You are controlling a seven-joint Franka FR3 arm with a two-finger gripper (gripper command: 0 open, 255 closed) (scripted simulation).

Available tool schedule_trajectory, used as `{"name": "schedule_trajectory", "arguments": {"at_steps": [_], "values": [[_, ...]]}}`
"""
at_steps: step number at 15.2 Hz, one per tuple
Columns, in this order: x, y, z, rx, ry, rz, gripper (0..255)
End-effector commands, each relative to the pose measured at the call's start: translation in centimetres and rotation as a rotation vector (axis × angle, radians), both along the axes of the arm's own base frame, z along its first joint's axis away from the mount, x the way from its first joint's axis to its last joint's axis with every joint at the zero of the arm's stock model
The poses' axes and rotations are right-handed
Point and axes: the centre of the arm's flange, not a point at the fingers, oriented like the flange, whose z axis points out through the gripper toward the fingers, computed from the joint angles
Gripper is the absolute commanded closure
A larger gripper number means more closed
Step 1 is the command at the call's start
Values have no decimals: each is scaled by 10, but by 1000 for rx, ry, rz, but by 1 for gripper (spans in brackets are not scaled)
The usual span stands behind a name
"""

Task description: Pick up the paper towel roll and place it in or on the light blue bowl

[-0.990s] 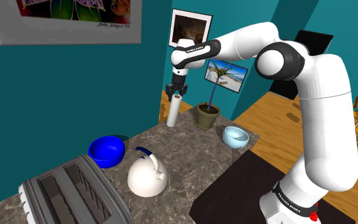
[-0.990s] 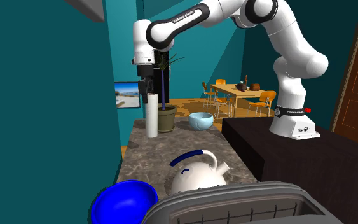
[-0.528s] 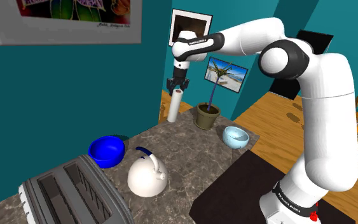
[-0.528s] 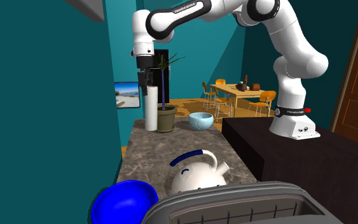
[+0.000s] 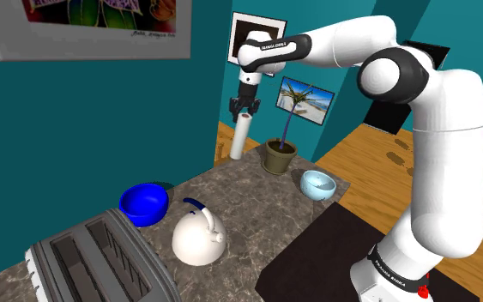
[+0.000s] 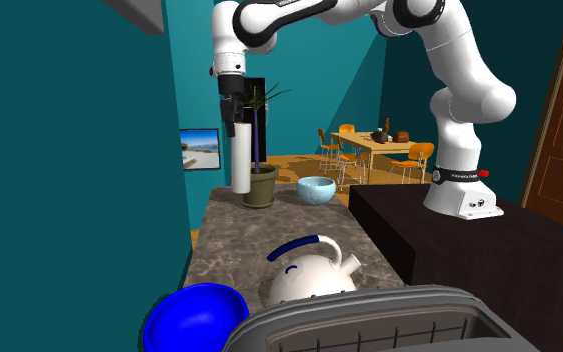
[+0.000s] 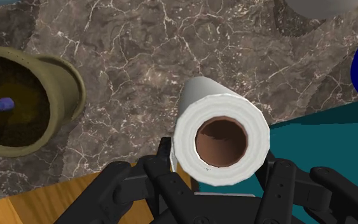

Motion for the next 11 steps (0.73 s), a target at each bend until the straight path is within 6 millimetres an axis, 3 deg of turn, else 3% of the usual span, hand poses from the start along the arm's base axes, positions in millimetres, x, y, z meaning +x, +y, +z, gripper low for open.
{"name": "schedule_trajectory", "arguments": {"at_steps": [1,11], "values": [[-16,-18,6,0,0,0,255],[-103,-114,28,0,0,0,255]]}}
